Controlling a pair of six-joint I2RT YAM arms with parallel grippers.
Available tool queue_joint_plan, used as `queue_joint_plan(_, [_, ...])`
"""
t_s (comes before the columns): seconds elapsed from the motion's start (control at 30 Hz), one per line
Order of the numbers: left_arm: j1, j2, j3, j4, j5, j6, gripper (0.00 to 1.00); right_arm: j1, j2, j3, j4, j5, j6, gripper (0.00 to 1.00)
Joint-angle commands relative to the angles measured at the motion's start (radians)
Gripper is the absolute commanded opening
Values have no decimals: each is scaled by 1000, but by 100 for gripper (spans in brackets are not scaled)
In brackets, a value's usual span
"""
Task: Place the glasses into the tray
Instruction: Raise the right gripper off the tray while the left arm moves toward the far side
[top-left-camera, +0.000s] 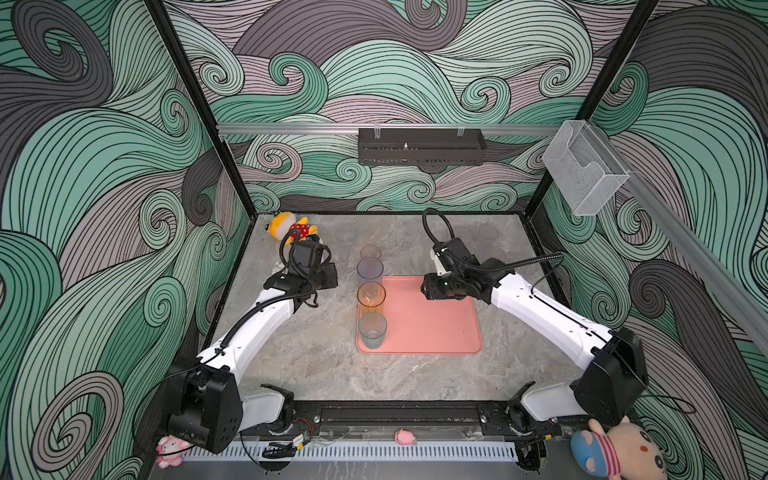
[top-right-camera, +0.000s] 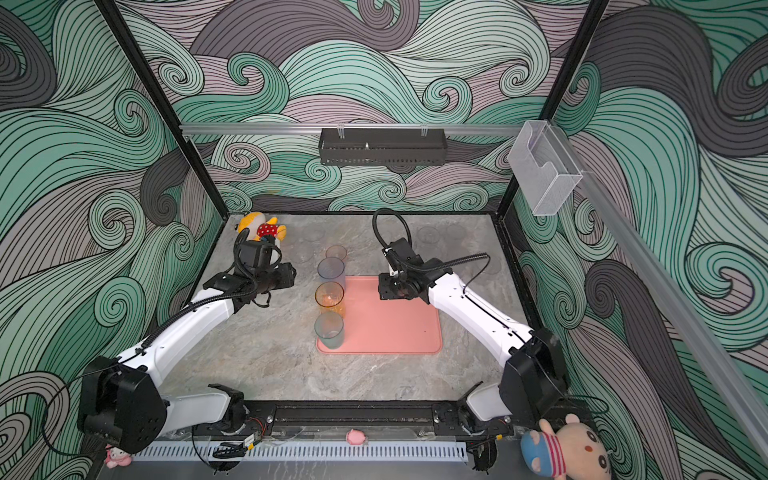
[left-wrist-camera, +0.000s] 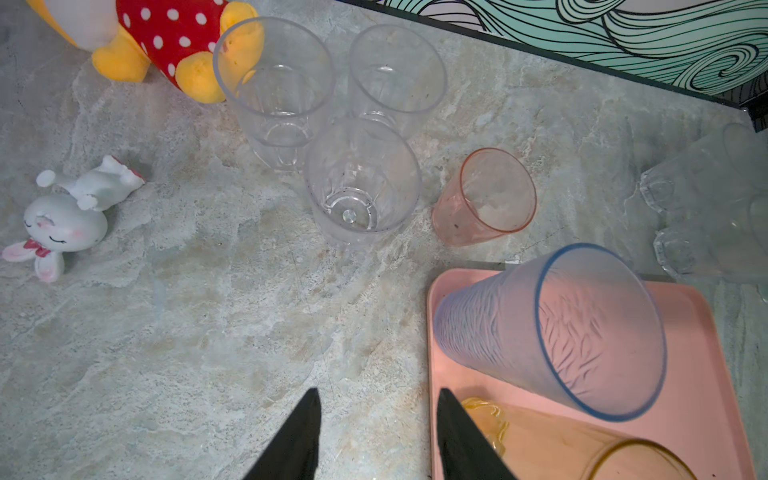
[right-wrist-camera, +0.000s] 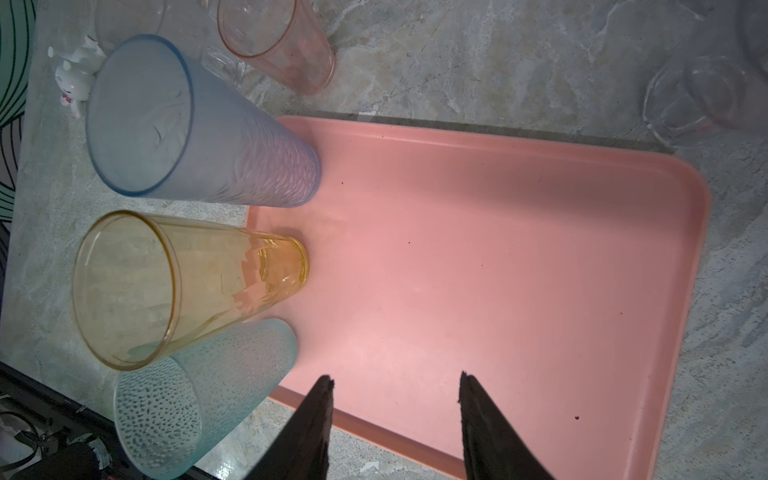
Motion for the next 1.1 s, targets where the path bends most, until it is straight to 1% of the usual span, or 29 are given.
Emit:
queue_joint_plan(0.0, [-5,-19,27,-16,-28,18,52,-5,-37,-58,69,-15,23,50])
queue_joint_plan(0.17, [-3,-75,22,-82,-111,30,60,-2,-32,-97,111,-36,39,50])
queue_joint_plan(0.23, [5,-95,29,-112,-144,15,63,1,-25,-101,122,-41,43,50])
queue_joint_plan(0.37, [45,-99,74,-182,-97,22,64,5,-9,-96,130,-68,35,52])
queue_joint_plan(0.43, [72,-92,83,-177,-49,37,64,6,-2,-85,122,-76,23,55])
queue_joint_plan(0.5, [116,-69,95,-160,6,26,64,6,13,-63,92,-71,3,57])
queue_joint_plan(0.6, [179,12,146,-153,103,-14,61,6,30,-42,76,-63,-11,59])
queue_joint_plan(0.73, [197,142,244,-165,173,-18,56,5,71,16,45,-79,-6,58])
queue_joint_plan(0.87, [199,303,345,-189,167,9,54,5,103,79,-4,-59,-20,58])
queue_joint_plan(0.97, [197,425,463,-289,149,17,52,3,119,107,-32,-44,-34,58])
queue_joint_plan(1.03, [194,486,498,-312,141,19,51,4,131,120,-43,-48,-36,58])
queue_joint_plan(1.07, [194,505,498,-298,142,15,51,3,137,126,-47,-54,-36,58])
